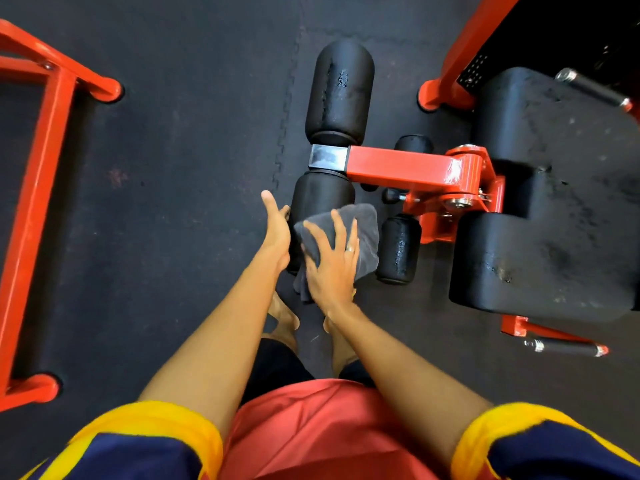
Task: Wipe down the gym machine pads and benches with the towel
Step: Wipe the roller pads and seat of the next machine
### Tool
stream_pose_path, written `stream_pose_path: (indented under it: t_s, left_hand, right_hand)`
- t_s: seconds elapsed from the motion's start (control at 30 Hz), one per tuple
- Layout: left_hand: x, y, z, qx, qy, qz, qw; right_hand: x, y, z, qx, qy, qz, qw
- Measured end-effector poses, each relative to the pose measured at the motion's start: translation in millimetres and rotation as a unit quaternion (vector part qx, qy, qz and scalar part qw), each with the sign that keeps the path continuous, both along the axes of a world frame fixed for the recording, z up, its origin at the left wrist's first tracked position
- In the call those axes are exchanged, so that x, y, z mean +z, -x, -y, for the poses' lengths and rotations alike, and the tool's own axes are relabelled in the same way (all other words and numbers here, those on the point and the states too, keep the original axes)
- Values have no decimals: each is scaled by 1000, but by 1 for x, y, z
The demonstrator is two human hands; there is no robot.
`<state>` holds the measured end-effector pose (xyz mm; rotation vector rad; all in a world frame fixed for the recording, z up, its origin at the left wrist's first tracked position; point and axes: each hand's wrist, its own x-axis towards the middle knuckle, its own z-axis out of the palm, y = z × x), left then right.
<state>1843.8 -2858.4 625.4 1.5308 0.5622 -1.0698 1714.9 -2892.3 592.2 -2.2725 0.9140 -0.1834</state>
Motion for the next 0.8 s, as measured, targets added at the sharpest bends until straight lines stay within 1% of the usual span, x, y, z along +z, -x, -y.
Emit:
stream_pose_path:
  t_s: [0.07,0.13,0.17,0.23,0.3,0.37,0.4,0.47,0.53,0.67,0.73,0.8]
  left_hand:
    - [-2,-2,0,-11,-2,-16,1000]
    - [3,4,6,-20,-2,-14,1000]
    - [8,10,9,-15,-8,-11,1000]
    - [12,23,17,-17,-53,17,998]
    - [1,33,21,-30,-87,65,994]
    - [-20,32,19,-15,-89,70,993]
    - [-8,31,19,-16,-87,63,994]
    - [7,24,18,-5,-49,45,998]
    - [7,15,13,-13,-30,36,999]
    - [-9,1,2,-38,-3,1,999]
    - [-10,1,4,-30,-15,-7,999]
    - [-3,13,13,-3,-53,2,999]
  right_hand:
    - [1,20,-14,28,-26,-4,999]
    - [1,15,-10,39,-32,-12,999]
    - [1,3,0,28,-35,-19,999]
    - [3,-33,28,-20,-49,-31,998]
    - [5,-66,55,-50,-60,-46,996]
    - [4,-80,66,-52,-60,-53,995]
    - [3,-79,64,-52,-52,-51,996]
    - [3,-64,50,-48,-23,-30,998]
    - [1,-36,28,-25,0,-9,1000]
    - [2,20,-16,35,-17,-2,999]
    - [2,21,-17,42,-21,-5,999]
    - [1,-5,2,11,-29,-13,999]
